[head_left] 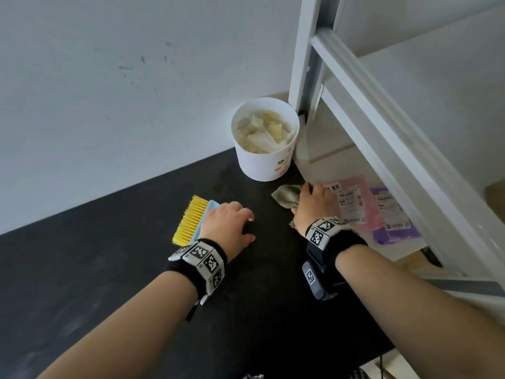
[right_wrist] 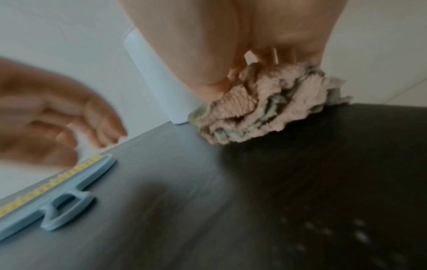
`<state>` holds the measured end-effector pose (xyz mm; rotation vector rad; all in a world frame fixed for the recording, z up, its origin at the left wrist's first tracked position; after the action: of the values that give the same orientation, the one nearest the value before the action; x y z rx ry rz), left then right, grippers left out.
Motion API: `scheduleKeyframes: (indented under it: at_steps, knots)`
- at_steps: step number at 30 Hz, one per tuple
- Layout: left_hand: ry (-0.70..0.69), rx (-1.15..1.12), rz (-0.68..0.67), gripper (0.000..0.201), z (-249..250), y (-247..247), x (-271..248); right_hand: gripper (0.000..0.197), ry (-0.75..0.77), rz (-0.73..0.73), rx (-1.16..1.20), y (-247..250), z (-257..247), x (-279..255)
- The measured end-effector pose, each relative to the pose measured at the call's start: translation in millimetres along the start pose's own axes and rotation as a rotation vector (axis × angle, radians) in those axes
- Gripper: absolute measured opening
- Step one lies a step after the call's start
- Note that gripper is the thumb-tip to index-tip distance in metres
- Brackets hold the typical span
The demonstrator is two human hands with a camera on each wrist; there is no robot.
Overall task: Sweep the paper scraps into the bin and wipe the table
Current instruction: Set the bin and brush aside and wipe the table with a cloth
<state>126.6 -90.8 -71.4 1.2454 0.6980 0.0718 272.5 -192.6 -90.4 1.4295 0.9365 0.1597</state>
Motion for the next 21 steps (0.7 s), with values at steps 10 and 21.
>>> scheduleKeyframes:
  at_steps: [10,21]
  knots:
    - [-0.002,0.124,-0.071,0.027,-24.4,-22.7,-21.0,0.062,0.302,-0.028,-0.051,-43.9,-62.7,-18.8]
    - [-0.105,0.255,-0.154,0.041,-69.3,-18.2,-36.8,0.035,0.31,-0.02,0.008,-23.2,-135.1,-13.9]
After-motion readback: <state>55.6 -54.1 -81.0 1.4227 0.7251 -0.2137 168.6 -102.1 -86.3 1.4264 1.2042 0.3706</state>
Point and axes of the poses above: each hand's wrist, its own x-axis towards the middle knuckle, its own y-axis out of the back of the hand, z = x × y, the point moved 4 cm from there along x, towards the middle knuckle, and after that the axes turned 5 degrees about -z, right-handed, at the moved point
